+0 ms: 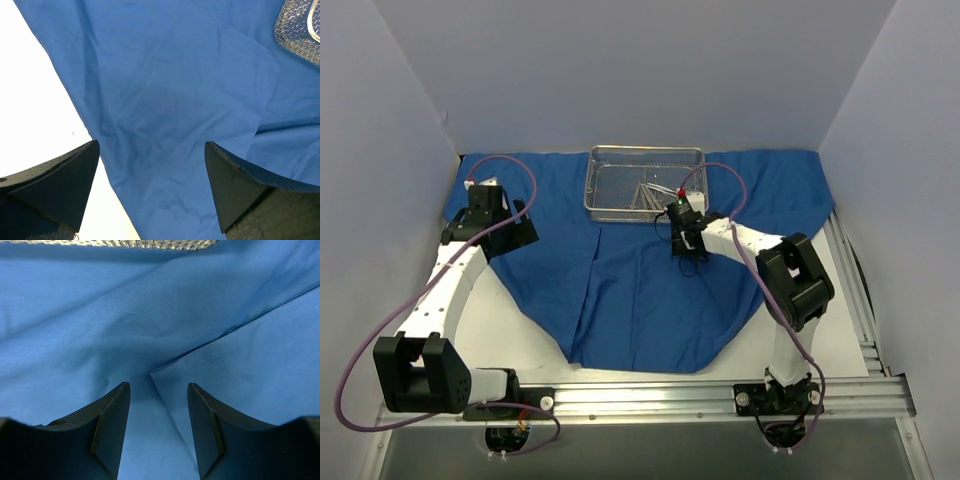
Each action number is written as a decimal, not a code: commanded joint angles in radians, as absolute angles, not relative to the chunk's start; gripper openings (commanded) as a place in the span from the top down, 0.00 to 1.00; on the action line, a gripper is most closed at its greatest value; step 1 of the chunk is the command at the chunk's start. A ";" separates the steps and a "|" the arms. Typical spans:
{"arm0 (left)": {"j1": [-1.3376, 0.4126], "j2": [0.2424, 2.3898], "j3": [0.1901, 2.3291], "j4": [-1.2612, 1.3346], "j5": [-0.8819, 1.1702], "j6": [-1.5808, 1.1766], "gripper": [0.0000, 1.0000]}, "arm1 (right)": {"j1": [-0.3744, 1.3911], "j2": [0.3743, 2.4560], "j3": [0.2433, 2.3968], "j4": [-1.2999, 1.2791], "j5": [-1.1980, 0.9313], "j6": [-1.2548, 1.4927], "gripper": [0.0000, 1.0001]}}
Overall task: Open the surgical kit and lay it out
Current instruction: Open the surgical kit at the center of the board.
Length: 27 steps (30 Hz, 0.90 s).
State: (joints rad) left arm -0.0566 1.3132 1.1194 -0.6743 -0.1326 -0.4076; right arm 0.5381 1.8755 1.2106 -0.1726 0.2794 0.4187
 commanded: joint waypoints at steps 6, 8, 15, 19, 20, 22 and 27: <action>-0.058 1.312 1.132 -0.600 -0.144 -0.376 0.05 | 0.538 1.927 1.189 -0.149 0.339 0.440 0.63; -0.058 1.309 1.131 -0.598 -0.146 -0.376 0.04 | 0.538 1.927 1.175 -0.147 0.351 0.449 0.66; -0.057 1.307 1.131 -0.601 -0.150 -0.373 0.04 | 0.528 1.910 1.129 -0.163 0.405 0.449 0.81; -0.057 1.305 1.129 -0.600 -0.149 -0.371 0.04 | 0.514 1.893 1.111 -0.167 0.416 0.448 0.93; -0.057 1.305 1.129 -0.600 -0.147 -0.371 0.04 | 0.509 1.890 1.109 -0.169 0.419 0.448 0.96; -0.057 1.305 1.129 -0.600 -0.144 -0.371 0.04 | 0.503 1.879 1.106 -0.175 0.422 0.448 1.00; -0.057 1.301 1.127 -0.600 -0.141 -0.371 0.04 | 0.470 1.829 1.104 -0.213 0.465 0.454 1.00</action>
State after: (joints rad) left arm -0.0570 1.3190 1.1187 -0.6388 -0.1352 -0.3817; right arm 0.5121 1.8866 1.1301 -0.0937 0.3729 0.4458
